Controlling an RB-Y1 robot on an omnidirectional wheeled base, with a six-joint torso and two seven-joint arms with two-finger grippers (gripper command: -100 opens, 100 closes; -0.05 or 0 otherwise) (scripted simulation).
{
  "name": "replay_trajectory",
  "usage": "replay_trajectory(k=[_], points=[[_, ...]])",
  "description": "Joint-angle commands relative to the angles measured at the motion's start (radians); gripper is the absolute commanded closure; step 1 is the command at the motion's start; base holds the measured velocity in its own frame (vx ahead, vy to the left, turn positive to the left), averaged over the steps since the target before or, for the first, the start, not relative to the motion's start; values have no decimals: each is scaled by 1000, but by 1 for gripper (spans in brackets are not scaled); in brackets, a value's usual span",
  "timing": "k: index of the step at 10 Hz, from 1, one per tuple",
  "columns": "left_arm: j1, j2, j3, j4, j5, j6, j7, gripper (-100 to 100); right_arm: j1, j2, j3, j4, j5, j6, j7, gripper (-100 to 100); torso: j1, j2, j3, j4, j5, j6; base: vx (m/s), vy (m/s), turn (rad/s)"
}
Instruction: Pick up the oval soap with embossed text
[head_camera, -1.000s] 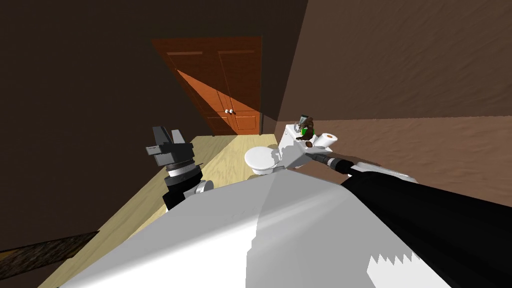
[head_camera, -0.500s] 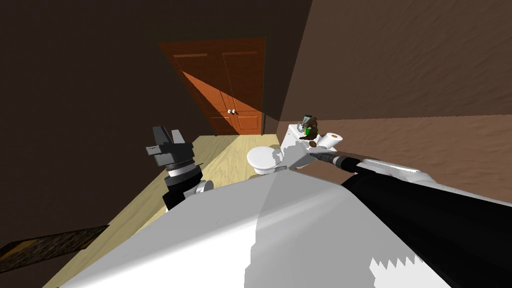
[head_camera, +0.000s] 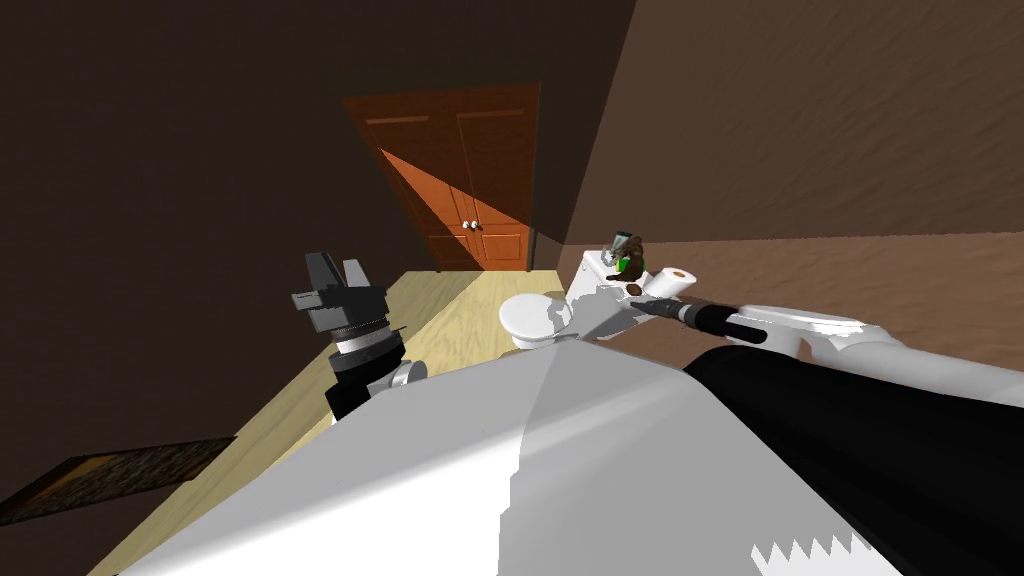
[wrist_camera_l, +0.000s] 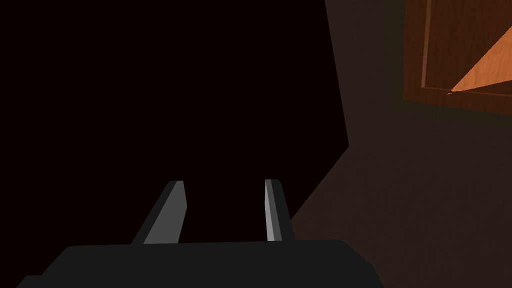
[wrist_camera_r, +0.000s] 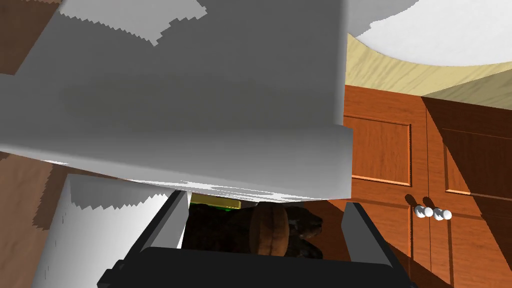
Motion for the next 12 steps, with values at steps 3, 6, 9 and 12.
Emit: replay_trajectory(k=[3,6,9,12], points=[[0,0,0,0,0,0,0,0,26,-93,-21,52,11,17,0,-100,0,-2,-1,0,0,0,31,50,71],[0,0,0,0,0,0,0,0,33,-106,-27,60,12,16,-1,0,-3,0,0,0,-1,1,8,18,24],[0,0,0,0,0,0,0,0,-6,-58,-21,149,36,-62,24,-100,-2,0,0,0,-1,1,31,27,11],[0,0,0,0,0,0,0,0,-46,-11,-14,236,60,-140,49,-100,-2,-2,-1,0,-1,1,48,36,12]])
